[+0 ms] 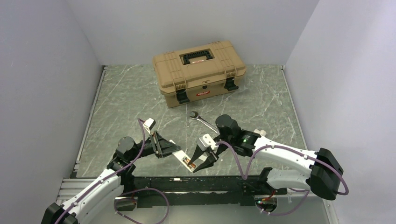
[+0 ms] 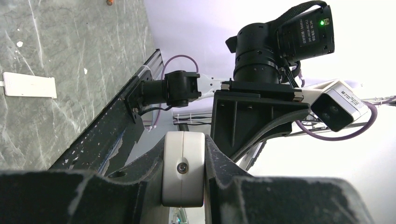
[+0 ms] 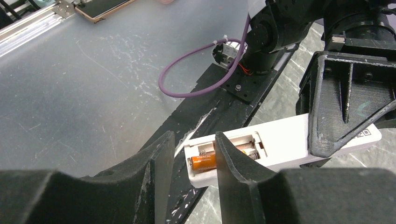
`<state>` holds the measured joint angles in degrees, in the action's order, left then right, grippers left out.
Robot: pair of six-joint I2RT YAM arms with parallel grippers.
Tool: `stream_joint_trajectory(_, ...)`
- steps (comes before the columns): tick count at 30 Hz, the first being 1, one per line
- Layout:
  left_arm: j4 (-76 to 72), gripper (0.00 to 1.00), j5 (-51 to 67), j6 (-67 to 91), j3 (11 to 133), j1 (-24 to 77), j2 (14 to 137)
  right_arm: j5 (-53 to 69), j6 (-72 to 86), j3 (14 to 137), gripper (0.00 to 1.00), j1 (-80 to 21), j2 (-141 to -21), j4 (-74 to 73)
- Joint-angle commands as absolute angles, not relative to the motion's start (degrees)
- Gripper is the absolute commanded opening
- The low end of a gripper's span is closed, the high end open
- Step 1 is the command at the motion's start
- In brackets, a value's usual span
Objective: Load the batteries into the remote control
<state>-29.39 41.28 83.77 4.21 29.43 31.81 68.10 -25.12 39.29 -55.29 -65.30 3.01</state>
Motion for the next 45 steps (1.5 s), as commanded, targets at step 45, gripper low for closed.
stream_joint_trajectory(45,-38.48,0.00,44.19,87.15,4.35,29.35,30.50,71.93,-33.38,45.51,0.35,-54.47,-69.98,-3.56)
